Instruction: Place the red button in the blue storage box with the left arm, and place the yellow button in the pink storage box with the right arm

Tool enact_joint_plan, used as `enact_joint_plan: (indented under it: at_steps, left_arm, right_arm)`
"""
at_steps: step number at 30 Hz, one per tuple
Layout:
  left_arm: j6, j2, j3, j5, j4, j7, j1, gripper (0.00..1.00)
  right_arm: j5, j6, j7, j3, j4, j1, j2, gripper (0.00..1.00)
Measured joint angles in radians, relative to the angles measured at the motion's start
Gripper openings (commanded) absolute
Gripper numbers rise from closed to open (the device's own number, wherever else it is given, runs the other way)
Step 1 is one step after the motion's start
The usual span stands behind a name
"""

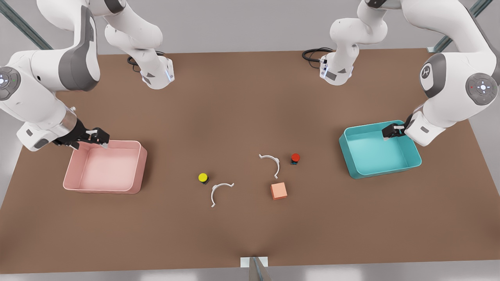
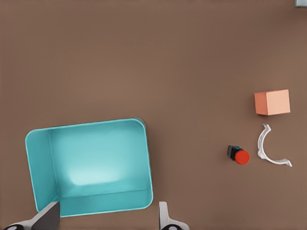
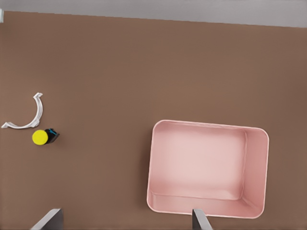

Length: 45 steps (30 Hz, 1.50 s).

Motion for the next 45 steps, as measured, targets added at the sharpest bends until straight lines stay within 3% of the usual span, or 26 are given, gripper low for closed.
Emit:
enact_joint_plan:
  at_steps: [4, 9, 17, 25, 37, 40, 45]
  left_arm:
    - [0.009, 0.024, -0.004, 0.000, 0.005, -0.003, -0.011, 1.00]
    - [0.068, 0.126, -0.006, -0.067, -0.011, -0.021, -0.240, 1.00]
    - [0.474, 0.174, -0.006, -0.056, -0.345, -0.098, -0.377, 1.00]
    - [0.758, 0.291, -0.006, -0.056, -0.380, -0.182, -0.452, 1.00]
    - [0.870, 0.274, -0.006, -0.054, -0.536, -0.265, -0.493, 1.00]
    - [0.895, 0.303, -0.006, -0.055, -0.551, -0.279, -0.494, 1.00]
    - [0.942, 0.354, -0.006, -0.055, -0.558, -0.297, -0.494, 1.00]
  right_arm:
    - [0.002, -0.002, -0.001, 0.001, -0.004, -0.003, 0.009, 1.00]
    - [0.002, 0.075, 0.015, 0.104, -0.002, 0.062, 0.166, 1.00]
    - [-0.009, 0.421, 0.041, 0.121, -0.027, 0.247, 0.486, 1.00]
    - [-0.063, 0.639, 0.090, 0.120, -0.188, 0.320, 0.527, 1.00]
    - [-0.090, 0.756, 0.139, 0.112, -0.236, 0.305, 0.587, 1.00]
    - [-0.097, 0.781, 0.146, 0.111, -0.240, 0.305, 0.598, 0.78]
    - [-0.102, 0.814, 0.155, 0.110, -0.255, 0.303, 0.604, 0.65]
